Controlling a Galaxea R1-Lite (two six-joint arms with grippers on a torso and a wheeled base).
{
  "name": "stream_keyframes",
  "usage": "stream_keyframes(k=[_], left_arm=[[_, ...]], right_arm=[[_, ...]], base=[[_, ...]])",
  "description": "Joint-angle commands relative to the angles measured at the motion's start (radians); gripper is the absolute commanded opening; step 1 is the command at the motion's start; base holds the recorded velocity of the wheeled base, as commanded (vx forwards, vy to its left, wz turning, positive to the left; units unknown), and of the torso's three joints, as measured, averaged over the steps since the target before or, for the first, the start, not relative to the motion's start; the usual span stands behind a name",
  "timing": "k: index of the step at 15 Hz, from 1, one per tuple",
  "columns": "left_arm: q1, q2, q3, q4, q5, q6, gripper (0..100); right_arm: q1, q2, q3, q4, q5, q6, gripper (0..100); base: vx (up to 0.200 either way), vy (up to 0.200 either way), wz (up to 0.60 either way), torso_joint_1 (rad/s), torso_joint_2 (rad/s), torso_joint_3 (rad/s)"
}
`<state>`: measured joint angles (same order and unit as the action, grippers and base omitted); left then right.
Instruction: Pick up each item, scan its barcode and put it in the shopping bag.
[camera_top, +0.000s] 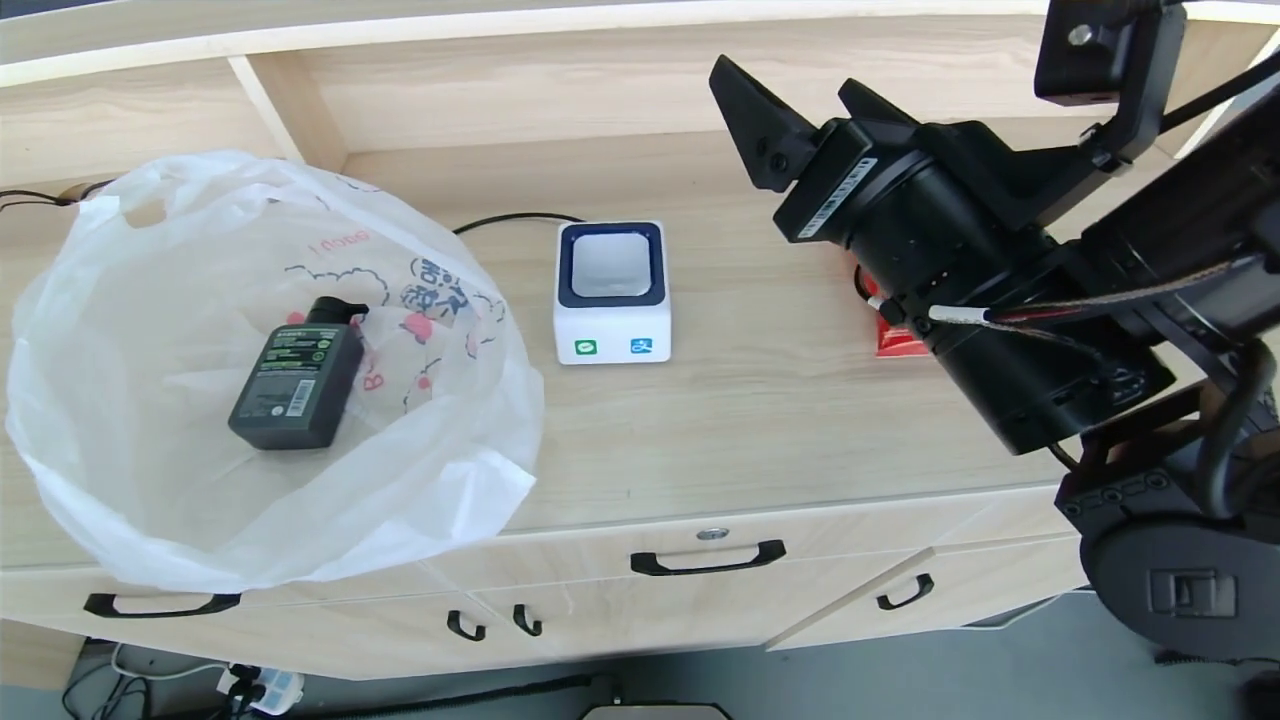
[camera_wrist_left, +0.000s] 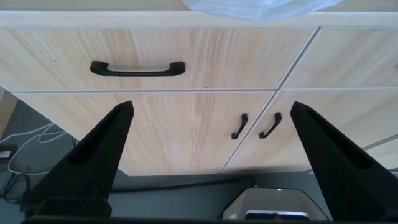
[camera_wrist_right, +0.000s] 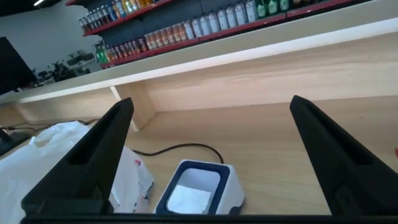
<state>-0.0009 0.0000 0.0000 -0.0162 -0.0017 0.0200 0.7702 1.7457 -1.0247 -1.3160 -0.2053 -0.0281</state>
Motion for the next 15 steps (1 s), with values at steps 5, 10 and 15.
stream_keyframes(k=[5,10,15], left_arm=[[-0.001,0.0,0.0,-0.001,0.0,0.0,100],[-0.001,0.0,0.0,-0.002,0.0,0.0,100],[-0.001,0.002,0.0,-0.004,0.0,0.0,100]], right_arm=[[-0.109,-0.21,-0.069,0.635,-0.02,0.059,100],[-0.324,-0.219,-0.071,0.696,0.044,0.166,100],[-0.387,-0.226,-0.218,1.133,0.116,0.068,100]], base=[[0.0,-0.04,0.0,0.0,0.0,0.0],[0.0,0.0,0.0,0.0,0.0,0.0],[0.0,0.0,0.0,0.0,0.0,0.0]])
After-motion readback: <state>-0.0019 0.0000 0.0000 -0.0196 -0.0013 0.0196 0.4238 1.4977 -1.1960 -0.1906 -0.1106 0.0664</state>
